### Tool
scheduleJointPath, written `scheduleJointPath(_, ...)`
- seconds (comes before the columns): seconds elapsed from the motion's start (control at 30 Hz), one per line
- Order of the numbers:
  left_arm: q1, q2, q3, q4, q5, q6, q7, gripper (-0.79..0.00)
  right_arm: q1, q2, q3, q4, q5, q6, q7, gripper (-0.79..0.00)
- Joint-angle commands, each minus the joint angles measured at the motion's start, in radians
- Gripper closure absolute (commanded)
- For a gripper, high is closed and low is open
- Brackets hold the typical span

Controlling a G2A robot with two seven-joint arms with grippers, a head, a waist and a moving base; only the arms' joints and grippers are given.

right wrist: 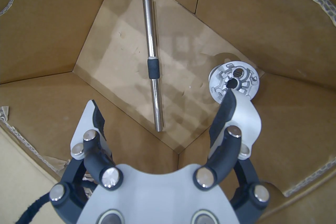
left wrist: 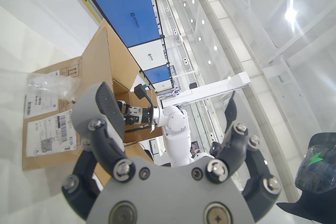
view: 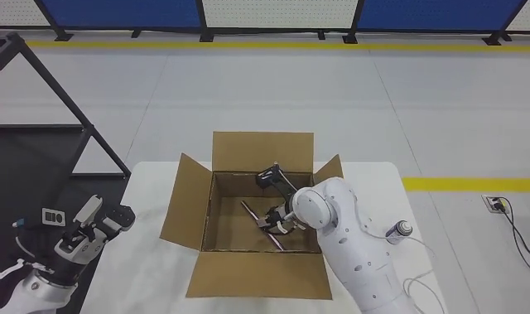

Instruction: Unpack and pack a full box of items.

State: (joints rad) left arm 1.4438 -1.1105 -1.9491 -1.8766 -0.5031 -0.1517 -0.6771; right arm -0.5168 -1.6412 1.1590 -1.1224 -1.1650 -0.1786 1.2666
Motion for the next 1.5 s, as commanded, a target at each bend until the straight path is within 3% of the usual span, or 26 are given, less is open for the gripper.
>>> scheduleJointPath(0.0,0.0,0.0,0.0,0.0,0.0,0.0,0.0,-0.785,-0.008,0.002,-0.004,0.0,-0.02,0.003,-0.021,-0.785)
scheduleJointPath(0.17,0.0,0.0,0.0,0.0,0.0,0.0,0.0,-0.785,-0.002,0.012,-0.033,0.007,-0.093,-0.087,-0.056,-0.785)
scheduleJointPath(0.3,0.0,0.0,0.0,0.0,0.0,0.0,0.0,-0.785,0.028,0.015,-0.047,0.052,-0.127,-0.098,-0.05,-0.785)
scheduleJointPath(0.57,0.0,0.0,0.0,0.0,0.0,0.0,0.0,-0.785,0.122,-0.004,-0.113,0.198,-0.172,-0.026,-0.017,-0.785)
scheduleJointPath(1.23,0.0,0.0,0.0,0.0,0.0,0.0,0.0,-0.785,0.241,-0.07,-0.233,0.48,-0.159,0.045,-0.087,-0.785)
scheduleJointPath(1.47,0.0,0.0,0.0,0.0,0.0,0.0,0.0,-0.785,0.264,-0.088,-0.249,0.538,-0.124,-0.005,-0.102,-0.785)
